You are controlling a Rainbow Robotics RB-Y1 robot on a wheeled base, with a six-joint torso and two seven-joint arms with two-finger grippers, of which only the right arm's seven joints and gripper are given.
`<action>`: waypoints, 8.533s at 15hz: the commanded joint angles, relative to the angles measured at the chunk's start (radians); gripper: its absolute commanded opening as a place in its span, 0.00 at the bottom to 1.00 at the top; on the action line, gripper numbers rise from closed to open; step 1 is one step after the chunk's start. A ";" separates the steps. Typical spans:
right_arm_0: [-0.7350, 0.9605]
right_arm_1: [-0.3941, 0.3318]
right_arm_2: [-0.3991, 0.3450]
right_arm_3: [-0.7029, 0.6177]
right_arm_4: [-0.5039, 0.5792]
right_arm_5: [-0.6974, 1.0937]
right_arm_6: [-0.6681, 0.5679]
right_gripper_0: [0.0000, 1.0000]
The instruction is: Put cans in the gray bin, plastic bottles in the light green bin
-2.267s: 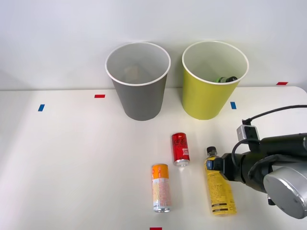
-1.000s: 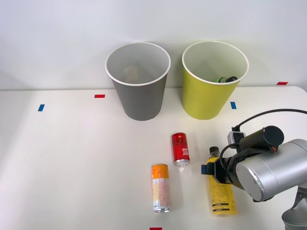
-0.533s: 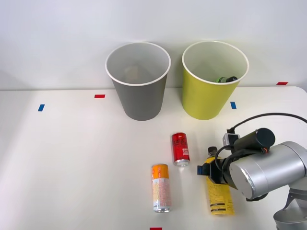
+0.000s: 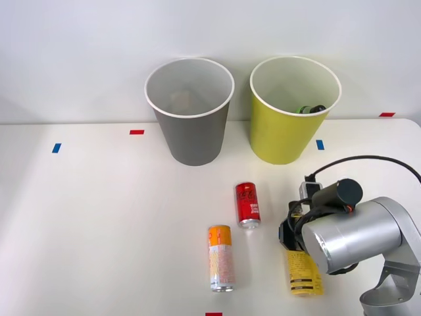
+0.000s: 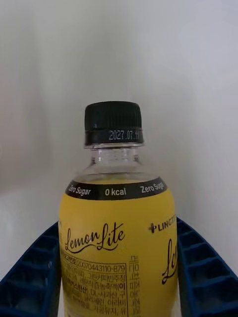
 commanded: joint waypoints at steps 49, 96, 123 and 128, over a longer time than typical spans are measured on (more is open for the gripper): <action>-0.161 0.051 -0.333 -0.021 -0.751 -1.226 0.653 0.00; 0.514 -0.050 0.054 -0.003 -0.602 -2.015 0.690 1.00; 0.732 -0.052 0.003 0.283 -0.338 -2.326 0.596 1.00; 0.807 0.078 -0.136 0.283 0.031 -2.314 0.144 1.00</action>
